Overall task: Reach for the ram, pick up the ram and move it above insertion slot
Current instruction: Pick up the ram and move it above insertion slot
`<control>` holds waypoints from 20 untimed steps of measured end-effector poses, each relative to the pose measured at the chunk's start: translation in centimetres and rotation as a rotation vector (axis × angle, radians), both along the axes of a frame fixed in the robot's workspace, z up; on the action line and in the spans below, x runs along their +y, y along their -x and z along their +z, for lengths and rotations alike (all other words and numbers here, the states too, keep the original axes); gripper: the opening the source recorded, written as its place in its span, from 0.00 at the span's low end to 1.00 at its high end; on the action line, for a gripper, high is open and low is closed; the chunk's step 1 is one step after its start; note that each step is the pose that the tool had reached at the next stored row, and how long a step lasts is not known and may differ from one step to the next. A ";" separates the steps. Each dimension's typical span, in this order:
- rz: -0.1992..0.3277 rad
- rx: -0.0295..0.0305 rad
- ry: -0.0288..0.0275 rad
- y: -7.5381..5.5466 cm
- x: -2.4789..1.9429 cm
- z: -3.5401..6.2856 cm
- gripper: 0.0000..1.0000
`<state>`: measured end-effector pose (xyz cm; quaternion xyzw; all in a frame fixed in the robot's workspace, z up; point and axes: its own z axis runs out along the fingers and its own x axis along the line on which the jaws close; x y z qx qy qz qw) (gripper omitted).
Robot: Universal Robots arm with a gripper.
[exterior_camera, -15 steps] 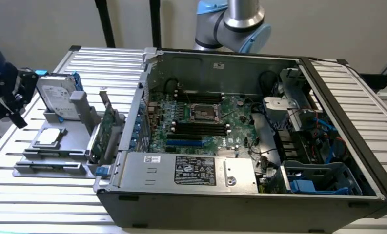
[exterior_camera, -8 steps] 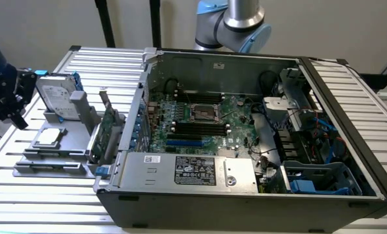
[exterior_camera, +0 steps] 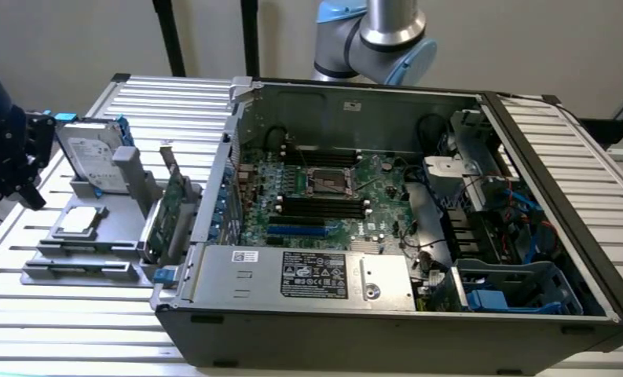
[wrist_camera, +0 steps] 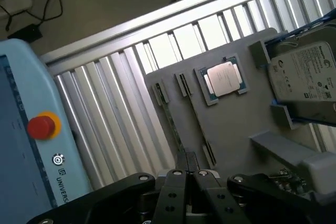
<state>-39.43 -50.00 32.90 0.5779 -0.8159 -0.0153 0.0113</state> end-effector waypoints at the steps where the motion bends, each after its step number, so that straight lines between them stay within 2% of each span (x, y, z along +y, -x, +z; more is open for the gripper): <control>1: 0.018 -0.0002 0.0000 0.0 0.00 -0.02 0.10; 13: 0.230 -0.0032 -0.0002 0.0 0.00 -0.19 0.10; 18: 0.246 -0.0033 -0.0010 -0.2 0.00 -0.19 0.12; 20: 0.246 -0.0034 -0.0011 -0.2 0.00 -0.20 0.24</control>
